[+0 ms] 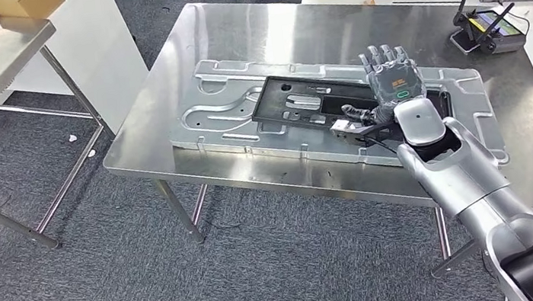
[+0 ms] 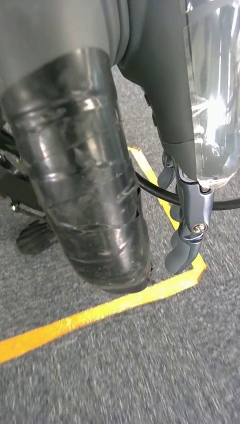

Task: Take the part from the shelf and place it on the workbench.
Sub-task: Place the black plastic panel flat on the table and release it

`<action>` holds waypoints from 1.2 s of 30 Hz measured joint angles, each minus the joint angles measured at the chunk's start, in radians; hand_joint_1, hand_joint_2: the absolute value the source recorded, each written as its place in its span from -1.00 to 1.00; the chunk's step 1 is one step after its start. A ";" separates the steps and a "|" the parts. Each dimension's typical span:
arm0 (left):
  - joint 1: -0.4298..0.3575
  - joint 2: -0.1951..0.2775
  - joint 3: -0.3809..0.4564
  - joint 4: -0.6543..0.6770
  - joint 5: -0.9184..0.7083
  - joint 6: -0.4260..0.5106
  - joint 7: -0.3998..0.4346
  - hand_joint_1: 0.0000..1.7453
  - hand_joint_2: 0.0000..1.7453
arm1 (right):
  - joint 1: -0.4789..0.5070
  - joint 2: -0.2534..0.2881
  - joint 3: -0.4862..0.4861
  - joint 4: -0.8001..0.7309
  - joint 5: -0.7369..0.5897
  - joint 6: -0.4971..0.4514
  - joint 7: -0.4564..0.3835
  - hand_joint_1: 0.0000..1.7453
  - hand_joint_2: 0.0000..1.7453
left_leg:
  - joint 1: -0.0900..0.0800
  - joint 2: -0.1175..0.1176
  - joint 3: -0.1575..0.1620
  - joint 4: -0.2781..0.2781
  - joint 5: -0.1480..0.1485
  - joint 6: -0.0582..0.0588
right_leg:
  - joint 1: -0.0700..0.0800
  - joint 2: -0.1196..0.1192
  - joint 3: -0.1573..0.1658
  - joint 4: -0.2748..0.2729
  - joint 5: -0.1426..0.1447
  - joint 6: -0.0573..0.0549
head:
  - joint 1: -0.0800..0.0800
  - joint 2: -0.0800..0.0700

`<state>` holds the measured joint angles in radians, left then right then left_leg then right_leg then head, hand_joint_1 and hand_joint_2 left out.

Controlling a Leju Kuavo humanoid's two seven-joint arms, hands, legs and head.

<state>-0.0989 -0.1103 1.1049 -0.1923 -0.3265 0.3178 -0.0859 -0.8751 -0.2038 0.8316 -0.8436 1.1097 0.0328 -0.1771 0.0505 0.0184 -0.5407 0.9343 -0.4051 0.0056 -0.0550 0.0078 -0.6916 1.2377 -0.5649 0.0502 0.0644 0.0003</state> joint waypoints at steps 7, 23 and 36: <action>-0.003 0.006 0.002 -0.005 -0.001 0.000 0.004 -1.00 -1.00 | 0.006 -0.001 0.000 0.001 0.000 0.001 -0.004 -1.00 -1.00 | 0.013 -0.008 -0.043 0.082 -0.035 -0.054 | -0.017 -0.001 0.073 -0.145 0.090 0.018 | -0.002 0.000; -0.010 0.004 0.003 -0.008 -0.002 0.001 0.006 -1.00 -1.00 | 0.003 0.010 -0.001 -0.003 -0.001 0.003 -0.008 -1.00 -1.00 | -0.096 -0.017 0.048 0.100 -0.144 0.095 | 0.052 0.003 -0.012 -0.160 0.184 -0.075 | -0.013 0.000; -0.010 -0.012 0.009 -0.008 -0.002 0.003 -0.004 -1.00 -1.00 | -0.002 -0.001 -0.002 0.000 -0.002 0.010 -0.009 -1.00 -1.00 | -0.064 0.003 -0.094 0.070 0.007 0.045 | 0.024 -0.009 0.091 -0.094 0.082 -0.003 | -0.013 0.000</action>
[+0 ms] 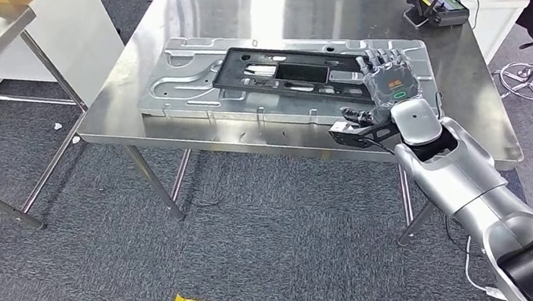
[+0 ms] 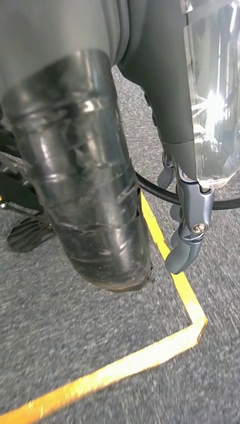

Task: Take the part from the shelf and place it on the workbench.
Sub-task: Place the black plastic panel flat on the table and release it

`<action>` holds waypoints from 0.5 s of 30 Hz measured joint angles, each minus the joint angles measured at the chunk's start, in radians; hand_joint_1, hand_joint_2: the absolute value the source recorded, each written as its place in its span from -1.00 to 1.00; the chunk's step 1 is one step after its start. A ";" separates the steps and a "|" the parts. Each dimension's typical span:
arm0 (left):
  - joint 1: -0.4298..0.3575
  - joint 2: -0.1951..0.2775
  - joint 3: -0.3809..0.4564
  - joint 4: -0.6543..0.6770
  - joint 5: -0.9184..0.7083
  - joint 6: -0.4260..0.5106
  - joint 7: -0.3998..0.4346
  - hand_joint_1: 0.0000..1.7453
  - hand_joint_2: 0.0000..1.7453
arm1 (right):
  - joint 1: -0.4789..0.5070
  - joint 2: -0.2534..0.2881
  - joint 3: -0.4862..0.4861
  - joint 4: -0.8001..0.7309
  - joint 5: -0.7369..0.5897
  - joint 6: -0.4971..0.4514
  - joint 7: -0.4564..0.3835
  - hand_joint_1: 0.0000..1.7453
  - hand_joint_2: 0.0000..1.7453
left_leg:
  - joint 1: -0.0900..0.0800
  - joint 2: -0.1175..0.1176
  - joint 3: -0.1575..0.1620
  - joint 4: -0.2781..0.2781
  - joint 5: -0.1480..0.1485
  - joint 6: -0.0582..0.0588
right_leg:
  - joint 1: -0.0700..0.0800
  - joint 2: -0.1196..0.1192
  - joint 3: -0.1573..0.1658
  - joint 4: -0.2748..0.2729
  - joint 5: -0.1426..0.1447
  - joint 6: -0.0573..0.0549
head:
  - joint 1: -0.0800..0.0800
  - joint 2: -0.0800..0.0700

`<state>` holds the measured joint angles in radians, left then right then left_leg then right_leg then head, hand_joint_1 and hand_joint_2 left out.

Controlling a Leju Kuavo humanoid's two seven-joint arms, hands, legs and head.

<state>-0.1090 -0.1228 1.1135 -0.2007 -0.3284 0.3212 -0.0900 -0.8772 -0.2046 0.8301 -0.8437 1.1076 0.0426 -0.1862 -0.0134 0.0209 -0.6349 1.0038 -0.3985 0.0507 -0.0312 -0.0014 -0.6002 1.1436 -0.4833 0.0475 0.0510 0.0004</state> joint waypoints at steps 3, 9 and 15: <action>0.000 0.000 0.001 0.000 0.000 0.000 0.004 -1.00 -1.00 | 0.000 0.000 0.000 -0.004 -0.002 0.000 -0.001 -1.00 -1.00 | -0.001 0.001 -0.018 0.025 0.007 -0.017 | 0.009 0.000 0.061 -0.095 -0.044 -0.025 | -0.002 0.000; 0.005 -0.004 0.002 0.000 0.003 -0.002 0.002 -1.00 -1.00 | -0.006 0.000 0.000 -0.005 -0.004 0.004 -0.002 -1.00 -1.00 | 0.013 -0.012 -0.098 0.213 -0.121 -0.049 | 0.012 -0.003 0.027 -0.099 -0.005 -0.073 | -0.004 0.000; 0.009 -0.005 0.003 0.000 0.003 -0.001 -0.002 -1.00 -1.00 | -0.004 -0.001 0.000 -0.008 -0.009 0.005 -0.002 -1.00 -1.00 | 0.015 -0.016 0.015 0.117 -0.082 -0.038 | 0.017 0.004 -0.003 -0.093 0.015 -0.066 | -0.004 0.000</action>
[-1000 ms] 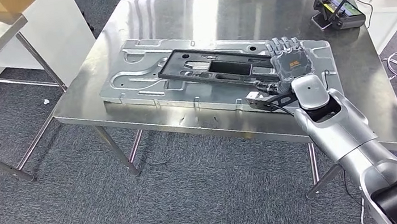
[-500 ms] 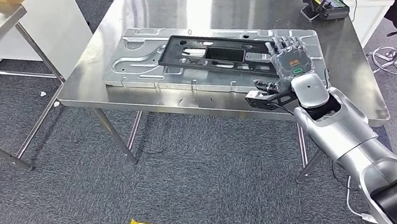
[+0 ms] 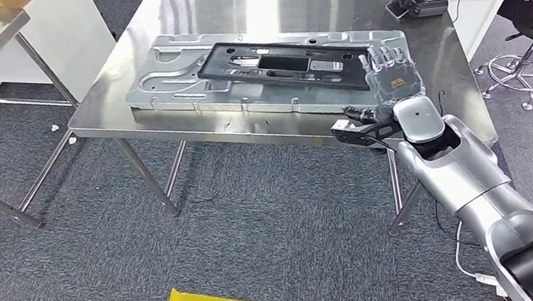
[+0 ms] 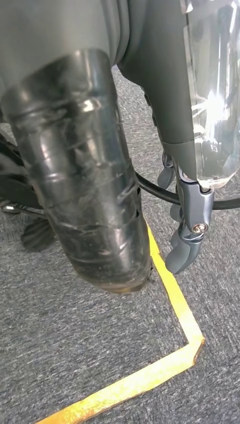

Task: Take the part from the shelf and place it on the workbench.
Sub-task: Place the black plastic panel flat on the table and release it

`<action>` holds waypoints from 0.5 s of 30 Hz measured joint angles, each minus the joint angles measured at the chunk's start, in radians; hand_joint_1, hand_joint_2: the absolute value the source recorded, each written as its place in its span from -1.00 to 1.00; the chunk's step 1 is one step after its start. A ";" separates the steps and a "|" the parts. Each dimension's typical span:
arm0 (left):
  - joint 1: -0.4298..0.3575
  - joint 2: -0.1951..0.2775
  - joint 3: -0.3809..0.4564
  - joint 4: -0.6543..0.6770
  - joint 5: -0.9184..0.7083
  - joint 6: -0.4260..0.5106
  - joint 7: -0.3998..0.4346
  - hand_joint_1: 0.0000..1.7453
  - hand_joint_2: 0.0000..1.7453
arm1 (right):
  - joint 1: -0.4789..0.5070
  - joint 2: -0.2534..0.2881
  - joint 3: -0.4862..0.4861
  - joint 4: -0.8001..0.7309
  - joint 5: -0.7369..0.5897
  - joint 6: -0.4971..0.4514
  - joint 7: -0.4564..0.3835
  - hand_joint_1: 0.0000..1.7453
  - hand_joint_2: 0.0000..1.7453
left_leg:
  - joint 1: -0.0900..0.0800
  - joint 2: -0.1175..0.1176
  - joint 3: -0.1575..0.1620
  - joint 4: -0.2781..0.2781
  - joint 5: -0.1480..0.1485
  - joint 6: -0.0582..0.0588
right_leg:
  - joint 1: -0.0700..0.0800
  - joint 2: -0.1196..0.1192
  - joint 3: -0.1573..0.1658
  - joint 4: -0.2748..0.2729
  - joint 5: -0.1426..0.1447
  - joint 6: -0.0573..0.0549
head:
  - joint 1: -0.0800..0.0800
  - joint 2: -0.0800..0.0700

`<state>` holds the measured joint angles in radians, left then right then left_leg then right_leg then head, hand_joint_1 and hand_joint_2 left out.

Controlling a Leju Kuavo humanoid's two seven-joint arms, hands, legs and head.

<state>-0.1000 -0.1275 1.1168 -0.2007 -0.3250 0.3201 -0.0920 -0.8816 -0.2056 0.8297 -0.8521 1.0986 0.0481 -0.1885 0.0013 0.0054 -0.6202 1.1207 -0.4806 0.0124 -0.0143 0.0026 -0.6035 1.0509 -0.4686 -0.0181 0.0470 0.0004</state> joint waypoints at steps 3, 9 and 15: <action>0.000 0.000 0.001 0.000 0.000 0.001 0.000 -1.00 -1.00 | -0.001 0.000 0.000 -0.004 -0.001 0.000 0.000 -1.00 -1.00 | -0.006 -0.004 0.052 -0.094 0.011 0.009 | 0.003 0.000 -0.003 -0.003 0.007 0.011 | 0.000 0.000; 0.000 -0.001 0.003 0.000 0.001 0.002 0.000 -1.00 -1.00 | 0.000 0.001 -0.002 -0.007 -0.027 0.005 0.000 -1.00 -1.00 | -0.010 -0.005 0.046 -0.104 0.020 0.011 | 0.002 -0.001 -0.005 -0.012 0.019 0.011 | 0.001 0.000; 0.000 -0.001 0.004 0.000 0.001 0.002 0.000 -1.00 -1.00 | 0.000 0.001 -0.006 -0.007 -0.038 0.006 0.000 -1.00 -1.00 | -0.011 -0.005 0.040 -0.102 0.025 0.019 | 0.001 0.000 -0.005 -0.021 0.028 0.024 | 0.001 0.000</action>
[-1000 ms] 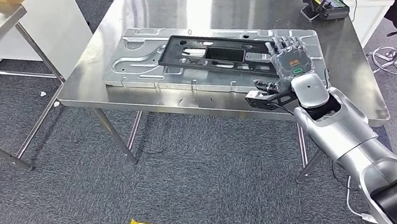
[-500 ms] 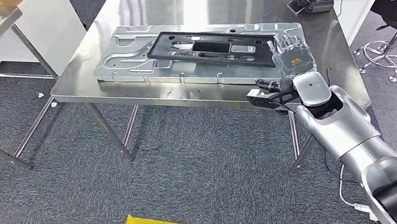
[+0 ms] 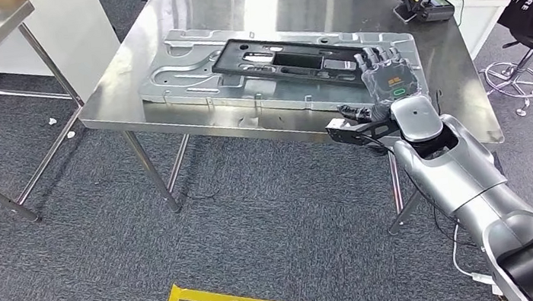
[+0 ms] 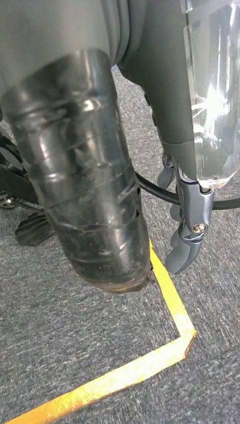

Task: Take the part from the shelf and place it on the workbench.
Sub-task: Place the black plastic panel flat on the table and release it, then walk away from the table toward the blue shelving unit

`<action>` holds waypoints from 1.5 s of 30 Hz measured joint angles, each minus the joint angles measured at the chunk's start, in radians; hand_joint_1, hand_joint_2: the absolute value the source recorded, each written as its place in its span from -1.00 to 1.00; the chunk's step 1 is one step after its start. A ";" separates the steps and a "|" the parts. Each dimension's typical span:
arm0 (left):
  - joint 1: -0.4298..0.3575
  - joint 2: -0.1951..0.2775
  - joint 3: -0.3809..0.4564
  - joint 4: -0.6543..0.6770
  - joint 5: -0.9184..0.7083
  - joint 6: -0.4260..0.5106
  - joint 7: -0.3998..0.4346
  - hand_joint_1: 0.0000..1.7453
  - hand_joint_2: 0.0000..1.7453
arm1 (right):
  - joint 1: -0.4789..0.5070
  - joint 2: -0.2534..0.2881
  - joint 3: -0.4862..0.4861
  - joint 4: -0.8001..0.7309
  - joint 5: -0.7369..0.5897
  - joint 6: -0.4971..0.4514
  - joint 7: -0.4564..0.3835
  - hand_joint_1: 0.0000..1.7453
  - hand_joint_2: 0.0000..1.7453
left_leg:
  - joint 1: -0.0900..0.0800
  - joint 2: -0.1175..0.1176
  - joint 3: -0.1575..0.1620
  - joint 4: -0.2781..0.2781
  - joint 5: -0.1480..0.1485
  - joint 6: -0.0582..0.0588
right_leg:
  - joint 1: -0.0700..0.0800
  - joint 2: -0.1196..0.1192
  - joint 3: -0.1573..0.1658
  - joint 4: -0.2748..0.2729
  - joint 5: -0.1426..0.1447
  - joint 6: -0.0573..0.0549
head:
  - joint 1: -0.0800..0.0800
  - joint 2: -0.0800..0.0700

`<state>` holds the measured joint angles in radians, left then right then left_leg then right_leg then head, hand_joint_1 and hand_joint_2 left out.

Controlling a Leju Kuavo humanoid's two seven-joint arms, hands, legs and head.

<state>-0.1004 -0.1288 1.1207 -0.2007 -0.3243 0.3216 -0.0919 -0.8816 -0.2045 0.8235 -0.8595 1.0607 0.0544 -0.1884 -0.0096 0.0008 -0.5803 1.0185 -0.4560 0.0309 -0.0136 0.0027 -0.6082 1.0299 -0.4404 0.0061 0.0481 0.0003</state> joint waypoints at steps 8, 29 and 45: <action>-0.001 0.000 0.001 0.000 0.000 0.000 0.000 -1.00 -1.00 | 0.000 0.001 -0.003 0.000 -0.005 0.006 -0.001 -1.00 -1.00 | -0.005 0.003 -0.001 -0.002 0.005 0.018 | -0.007 0.004 0.002 -0.015 0.011 0.022 | 0.000 0.000; -0.004 -0.007 0.002 0.000 -0.002 0.001 -0.008 -1.00 -1.00 | 0.009 0.001 -0.013 0.006 -0.010 0.012 -0.009 -1.00 -1.00 | 0.013 0.015 -0.078 0.215 -0.140 -0.030 | -0.005 0.020 -0.028 0.011 0.012 -0.024 | -0.002 0.000; 0.000 -0.006 0.002 0.000 -0.003 0.004 -0.007 -1.00 -1.00 | 0.011 0.006 -0.014 0.009 -0.006 0.004 -0.009 -1.00 -1.00 | 0.008 -0.012 0.029 -0.050 0.020 0.023 | -0.002 0.020 -0.127 0.168 -0.062 0.022 | 0.001 0.000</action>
<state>-0.1005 -0.1347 1.1232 -0.2010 -0.3269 0.3261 -0.0994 -0.8702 -0.1986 0.8094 -0.8500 1.0550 0.0588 -0.1970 -0.0020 -0.0114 -0.5509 0.9687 -0.4361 0.0538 -0.0154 0.0227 -0.7354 1.1984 -0.5025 0.0282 0.0494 0.0004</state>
